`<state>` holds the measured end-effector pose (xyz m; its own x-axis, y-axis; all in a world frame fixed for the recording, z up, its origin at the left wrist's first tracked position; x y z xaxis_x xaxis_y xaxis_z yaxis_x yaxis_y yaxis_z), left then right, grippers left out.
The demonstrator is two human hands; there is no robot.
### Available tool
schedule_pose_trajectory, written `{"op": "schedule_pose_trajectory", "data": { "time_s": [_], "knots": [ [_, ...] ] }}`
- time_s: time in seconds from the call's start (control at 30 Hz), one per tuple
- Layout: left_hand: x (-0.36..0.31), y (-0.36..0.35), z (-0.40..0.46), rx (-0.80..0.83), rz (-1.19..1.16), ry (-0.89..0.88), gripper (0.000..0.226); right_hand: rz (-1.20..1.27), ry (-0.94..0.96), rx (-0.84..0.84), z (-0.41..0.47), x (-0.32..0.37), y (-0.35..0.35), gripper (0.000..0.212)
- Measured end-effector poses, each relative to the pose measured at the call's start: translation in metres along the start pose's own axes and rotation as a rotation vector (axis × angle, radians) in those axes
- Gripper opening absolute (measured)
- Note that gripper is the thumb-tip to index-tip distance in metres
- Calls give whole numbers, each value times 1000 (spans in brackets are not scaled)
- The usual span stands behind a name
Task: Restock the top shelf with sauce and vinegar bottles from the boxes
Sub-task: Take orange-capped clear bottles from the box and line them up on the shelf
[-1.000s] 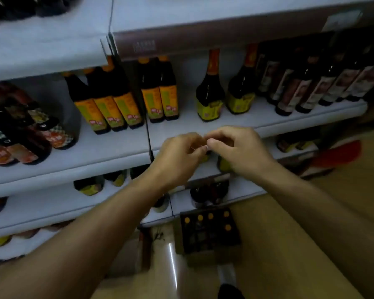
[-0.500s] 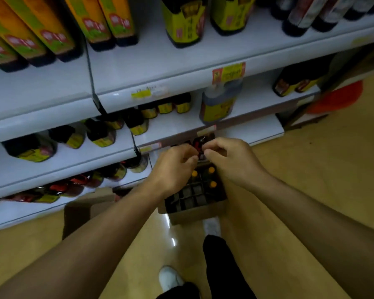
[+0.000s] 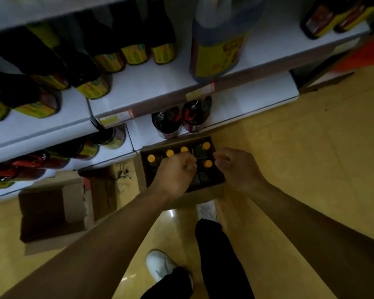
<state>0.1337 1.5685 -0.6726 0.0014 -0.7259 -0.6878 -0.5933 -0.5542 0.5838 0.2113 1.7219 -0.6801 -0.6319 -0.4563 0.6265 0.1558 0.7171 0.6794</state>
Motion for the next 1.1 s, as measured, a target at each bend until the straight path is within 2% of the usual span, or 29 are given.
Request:
{"op": "schedule_pose_trajectory", "data": {
  "time_s": [0.23, 0.43, 0.6, 0.87, 1.1],
  "knots": [
    [53, -69, 37, 7, -53, 119, 18, -113, -68, 86, 46, -66, -70, 28],
    [92, -120, 71, 27, -137, 246, 15, -277, -39, 129, 94, -114, -124, 33],
    [117, -146, 83, 54, -95, 223, 21, -500, 12, 201, 120, -151, -165, 30],
    [139, -174, 94, 71, -83, 260, 23, -688, 115, 254, 139, -174, -197, 31],
    [146, -178, 97, 53, -97, 300, 22, -693, 195, 311, 141, -175, -194, 27]
  ]
}}
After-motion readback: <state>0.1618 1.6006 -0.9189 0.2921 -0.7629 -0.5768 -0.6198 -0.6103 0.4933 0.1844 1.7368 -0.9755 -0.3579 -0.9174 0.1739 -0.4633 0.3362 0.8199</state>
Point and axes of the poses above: each hand's wrist, its own z-axis towards the middle knuckle, its own y-axis out of the back of the hand, x = y × z, the point moved 3 cm from there along z, towards the middle knuckle, and after that the axes turned 14 degrees about -x, right-handed, at the moved point
